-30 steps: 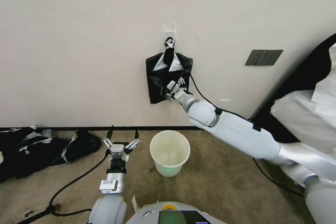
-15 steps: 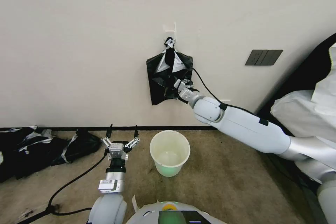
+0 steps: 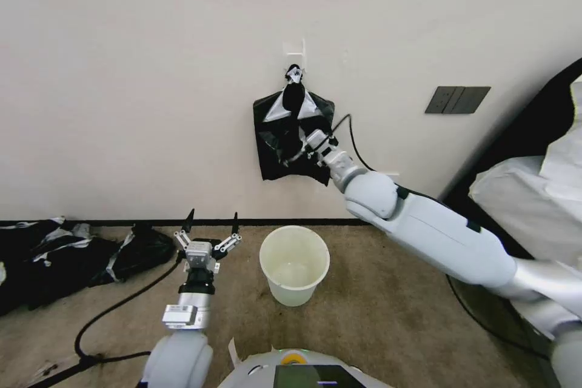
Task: Place a trash bag onto the trash bin.
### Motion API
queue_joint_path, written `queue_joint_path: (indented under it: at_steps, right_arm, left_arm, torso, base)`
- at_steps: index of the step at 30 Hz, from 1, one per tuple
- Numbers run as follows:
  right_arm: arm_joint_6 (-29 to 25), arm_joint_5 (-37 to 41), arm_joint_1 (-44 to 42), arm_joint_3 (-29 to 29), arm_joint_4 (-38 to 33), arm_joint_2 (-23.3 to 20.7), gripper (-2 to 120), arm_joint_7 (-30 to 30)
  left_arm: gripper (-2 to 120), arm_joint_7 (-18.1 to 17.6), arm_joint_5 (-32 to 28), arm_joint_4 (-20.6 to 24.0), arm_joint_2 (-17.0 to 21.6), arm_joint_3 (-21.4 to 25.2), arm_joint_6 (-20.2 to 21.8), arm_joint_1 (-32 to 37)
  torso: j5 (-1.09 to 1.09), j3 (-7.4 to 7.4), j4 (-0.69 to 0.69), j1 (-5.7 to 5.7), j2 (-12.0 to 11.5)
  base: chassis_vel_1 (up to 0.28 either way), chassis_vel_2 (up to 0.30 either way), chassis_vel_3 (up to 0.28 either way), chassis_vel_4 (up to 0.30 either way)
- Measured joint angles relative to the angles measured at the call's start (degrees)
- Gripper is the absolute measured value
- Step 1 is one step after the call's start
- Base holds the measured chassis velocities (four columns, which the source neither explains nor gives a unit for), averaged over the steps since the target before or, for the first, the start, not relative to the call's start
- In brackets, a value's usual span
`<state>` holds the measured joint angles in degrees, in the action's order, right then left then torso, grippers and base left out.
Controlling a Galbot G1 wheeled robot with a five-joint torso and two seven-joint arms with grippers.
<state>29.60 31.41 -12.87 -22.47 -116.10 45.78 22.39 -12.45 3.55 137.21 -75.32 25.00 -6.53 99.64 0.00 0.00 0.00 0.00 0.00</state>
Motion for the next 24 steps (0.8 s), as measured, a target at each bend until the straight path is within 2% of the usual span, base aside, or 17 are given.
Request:
queue_joint_path:
  at_steps: [1, 2, 3, 6, 9, 10, 12, 13, 14, 15, 18, 19, 20, 22, 24]
  right_arm:
    - [0.0, 0.0, 0.0, 0.0, 0.0, 0.0, 0, 0.0]
    - [-5.3, 1.8, -4.7, 5.0, -3.0, -0.9, 0, -0.1]
    - [-7.2, 2.1, -7.0, 7.3, -4.4, -1.3, 0, -0.4]
    - [-9.1, 2.2, -9.2, 9.3, -5.6, -1.9, 0, -0.9]
    - [-16.3, 2.1, -17.3, 15.1, -8.6, -3.0, 0, -3.3]
    - [-16.3, 2.1, -17.3, 15.1, -8.6, -3.0, 0, -3.3]
    - [-19.3, 1.9, -18.6, 16.2, -8.2, -1.6, 0, -4.5]
    - [-19.3, 1.9, -18.6, 16.2, -8.2, -1.6, 0, -4.5]
    - [-19.8, 1.9, -18.7, 16.5, -8.3, -1.0, 0, -4.8]
    - [-19.8, 1.9, -18.7, 16.5, -8.3, -1.0, 0, -4.8]
    - [-20.8, 0.9, -18.7, 16.8, -7.4, 1.1, 0, -5.9]
    - [-20.8, 0.9, -18.7, 16.8, -7.4, 1.1, 0, -5.9]
    - [-20.9, 0.6, -18.6, 16.9, -7.0, 2.0, 0, -6.0]
    - [-21.0, 0.4, -18.5, 16.9, -6.8, 2.4, 0, -6.0]
    - [-21.3, -0.5, -18.3, 16.9, -5.9, 3.3, 0, -6.3]
  left_arm:
    - [100, 0.0, 0.0, 0.0, 0.0, 0.0, 0.0, 0.0]
    - [100, 0.5, -3.9, 2.0, 4.1, 0.4, 2.3, -0.9]
    - [100, 0.6, -5.7, 2.9, 6.0, 0.6, 3.5, -1.4]
    - [100, 0.7, -7.3, 3.7, 7.8, 0.8, 4.6, -1.8]
    - [100, 0.3, -16.6, 5.6, 17.6, 1.6, 10.2, -7.2]
    - [100, 0.3, -16.6, 5.6, 17.6, 1.6, 10.2, -7.2]
    - [100, -0.5, -22.6, 4.3, 24.4, 0.9, 13.3, -14.2]
    - [100, -0.5, -22.6, 4.3, 24.4, 0.9, 13.3, -14.2]
    - [100, -0.8, -24.4, 3.7, 26.9, 0.7, 14.0, -16.8]
    - [100, -0.8, -24.4, 3.7, 26.9, 0.7, 14.0, -16.8]
    - [100, -2.0, -30.6, 1.0, 34.7, -1.1, 15.5, -26.9]
    - [100, -2.0, -30.6, 1.0, 34.7, -1.1, 15.5, -26.9]
    - [100, -2.6, -33.4, 0.1, 37.2, -2.2, 16.2, -30.7]
    - [100, -2.9, -34.7, -0.4, 38.4, -3.1, 16.6, -32.7]
    - [100, -3.9, -38.4, -2.6, 41.9, -7.9, 18.0, -42.3]
  torso:
    - [0.00, 0.00, 0.00, 0.00, 0.0]
    - [0.01, 0.00, 0.00, 0.00, 0.0]
    - [0.00, 0.00, 0.01, 0.00, 0.0]
    - [-0.01, 0.00, 0.02, 0.00, 0.0]
    - [0.02, -0.01, -0.03, 0.00, 0.0]
    - [0.02, -0.01, -0.03, 0.00, 0.0]
    - [-0.01, 0.00, -0.02, 0.00, 0.0]
    - [-0.01, 0.00, -0.02, 0.00, 0.0]
    - [-0.02, 0.00, 0.01, 0.00, 0.0]
    - [-0.02, 0.00, 0.01, 0.00, 0.0]
    - [-0.01, 0.00, 0.00, 0.00, 0.0]
    - [-0.01, 0.00, 0.00, 0.00, 0.0]
    - [0.00, 0.01, -0.01, 0.00, 0.0]
    - [0.00, 0.01, 0.01, 0.00, 0.0]
    - [-0.02, 0.01, 0.03, 0.00, 0.0]
  base:
    - [0.000, 0.000, 0.000, 0.000]
    - [0.000, 0.000, 0.000, 0.000]
    - [0.000, 0.000, 0.000, 0.000]
    - [0.000, 0.000, 0.000, 0.000]
    - [0.000, 0.000, 0.000, 0.000]
    - [0.000, 0.000, 0.000, 0.000]
    - [0.000, 0.000, 0.000, 0.000]
    - [0.000, 0.000, 0.000, 0.000]
    - [0.000, 0.000, 0.000, 0.000]
    - [0.000, 0.000, 0.000, 0.000]
    - [0.000, 0.000, 0.000, 0.000]
    - [0.000, 0.000, 0.000, 0.000]
    - [0.000, 0.000, 0.000, 0.000]
    - [0.000, 0.000, 0.000, 0.000]
    - [0.000, 0.000, 0.000, 0.000]
